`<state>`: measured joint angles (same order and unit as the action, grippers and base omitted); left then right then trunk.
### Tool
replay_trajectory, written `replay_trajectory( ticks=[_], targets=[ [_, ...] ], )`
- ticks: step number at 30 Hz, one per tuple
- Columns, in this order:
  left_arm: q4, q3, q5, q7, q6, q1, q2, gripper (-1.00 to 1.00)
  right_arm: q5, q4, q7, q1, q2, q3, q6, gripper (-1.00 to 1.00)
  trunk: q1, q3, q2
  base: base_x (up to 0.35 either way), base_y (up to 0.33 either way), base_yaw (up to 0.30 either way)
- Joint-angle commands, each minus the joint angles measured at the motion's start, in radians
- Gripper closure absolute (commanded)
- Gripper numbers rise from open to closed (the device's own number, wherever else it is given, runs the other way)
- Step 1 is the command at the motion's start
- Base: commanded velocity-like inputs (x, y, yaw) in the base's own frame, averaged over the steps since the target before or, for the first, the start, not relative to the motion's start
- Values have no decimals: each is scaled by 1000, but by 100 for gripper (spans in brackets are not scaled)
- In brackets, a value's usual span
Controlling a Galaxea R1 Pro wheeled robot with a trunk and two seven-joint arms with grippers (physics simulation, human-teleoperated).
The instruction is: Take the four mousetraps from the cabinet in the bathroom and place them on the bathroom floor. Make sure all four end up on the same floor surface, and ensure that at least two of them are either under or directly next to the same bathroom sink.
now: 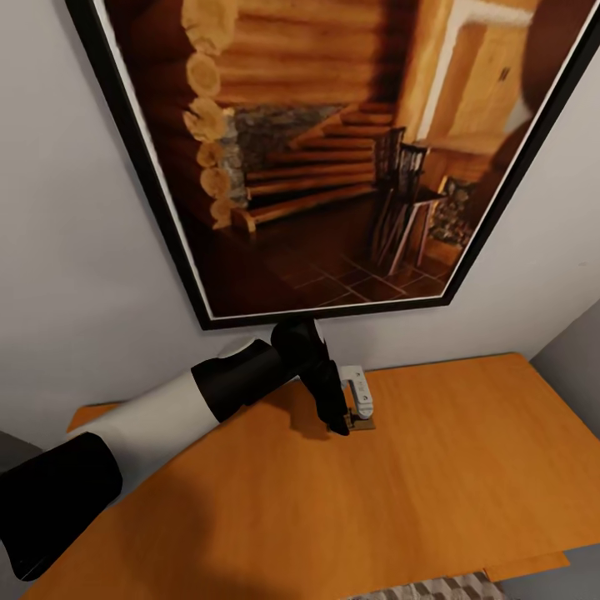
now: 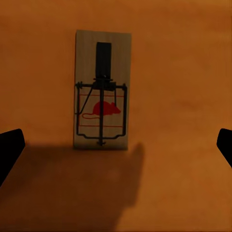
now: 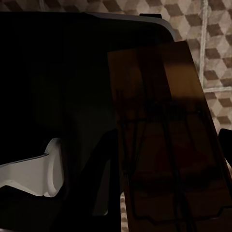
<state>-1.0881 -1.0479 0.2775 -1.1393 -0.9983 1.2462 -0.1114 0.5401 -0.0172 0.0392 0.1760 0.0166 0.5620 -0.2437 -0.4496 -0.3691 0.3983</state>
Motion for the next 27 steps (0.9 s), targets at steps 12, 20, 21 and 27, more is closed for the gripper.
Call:
replay_trajectory(
  ticks=[12,20,21,27],
  targets=[
    [0,0,12,-10,-6,1,-1,-100,13,2,7,1,0,6,-5,100,0,-18,2,0,0,0],
    [0,-1,12,-10,-6,1,-1,-100,13,2,7,1,0,6,-5,100,0,-29,2,0,0,0],
    [0,-1,12,-10,-6,1,-1,-100,13,2,7,1,0,6,-5,100,0,-30,2,0,0,0],
    [0,-1,12,-10,-6,1,-1,-100,12,2,7,1,-3,6,-7,100,0,-33,2,0,0,0]
  ],
)
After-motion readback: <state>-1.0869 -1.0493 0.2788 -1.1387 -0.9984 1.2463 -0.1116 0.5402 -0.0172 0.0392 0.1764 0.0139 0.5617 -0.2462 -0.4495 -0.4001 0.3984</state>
